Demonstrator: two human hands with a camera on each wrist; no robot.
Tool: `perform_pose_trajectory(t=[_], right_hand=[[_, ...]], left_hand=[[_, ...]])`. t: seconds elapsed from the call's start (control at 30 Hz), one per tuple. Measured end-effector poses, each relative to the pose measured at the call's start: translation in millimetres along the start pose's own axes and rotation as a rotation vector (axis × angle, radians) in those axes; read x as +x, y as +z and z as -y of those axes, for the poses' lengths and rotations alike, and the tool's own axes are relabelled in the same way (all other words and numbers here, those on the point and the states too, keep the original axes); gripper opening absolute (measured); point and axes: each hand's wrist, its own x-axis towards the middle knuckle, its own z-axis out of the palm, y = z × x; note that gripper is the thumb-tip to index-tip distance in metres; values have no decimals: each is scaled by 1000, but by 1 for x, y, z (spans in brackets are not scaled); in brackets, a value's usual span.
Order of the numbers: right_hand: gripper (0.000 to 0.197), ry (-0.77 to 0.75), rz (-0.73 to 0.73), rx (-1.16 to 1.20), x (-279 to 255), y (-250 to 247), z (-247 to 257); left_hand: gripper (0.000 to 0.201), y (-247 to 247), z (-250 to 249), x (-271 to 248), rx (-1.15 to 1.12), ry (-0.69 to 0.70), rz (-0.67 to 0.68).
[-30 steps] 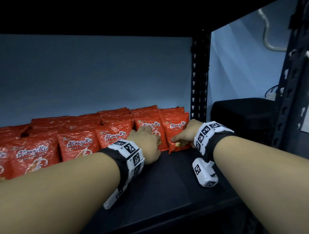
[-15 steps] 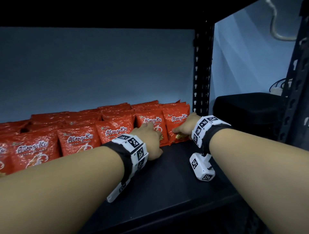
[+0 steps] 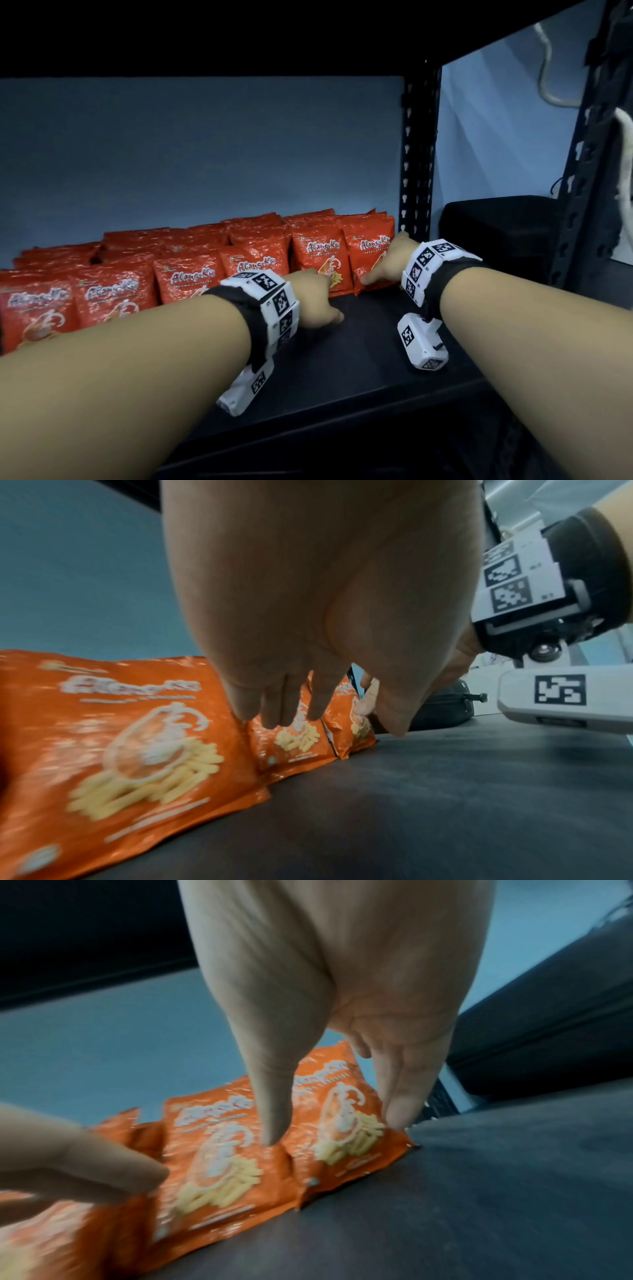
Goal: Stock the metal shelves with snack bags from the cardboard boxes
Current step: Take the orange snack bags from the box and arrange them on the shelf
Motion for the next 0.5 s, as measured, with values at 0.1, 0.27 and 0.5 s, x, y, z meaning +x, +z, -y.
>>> perform_pose_trajectory(t=[0.1, 0.27, 0.5], right_hand=[[93, -91, -19, -43, -11, 0, 8], [47, -312, 10, -85, -50, 14, 37], [47, -476, 206, -111, -77, 48, 76]], left_hand=[[70, -2, 13, -20, -44, 20, -31], [59, -1, 45, -50, -121, -58, -99], [62, 7, 83, -62, -130, -305, -43]])
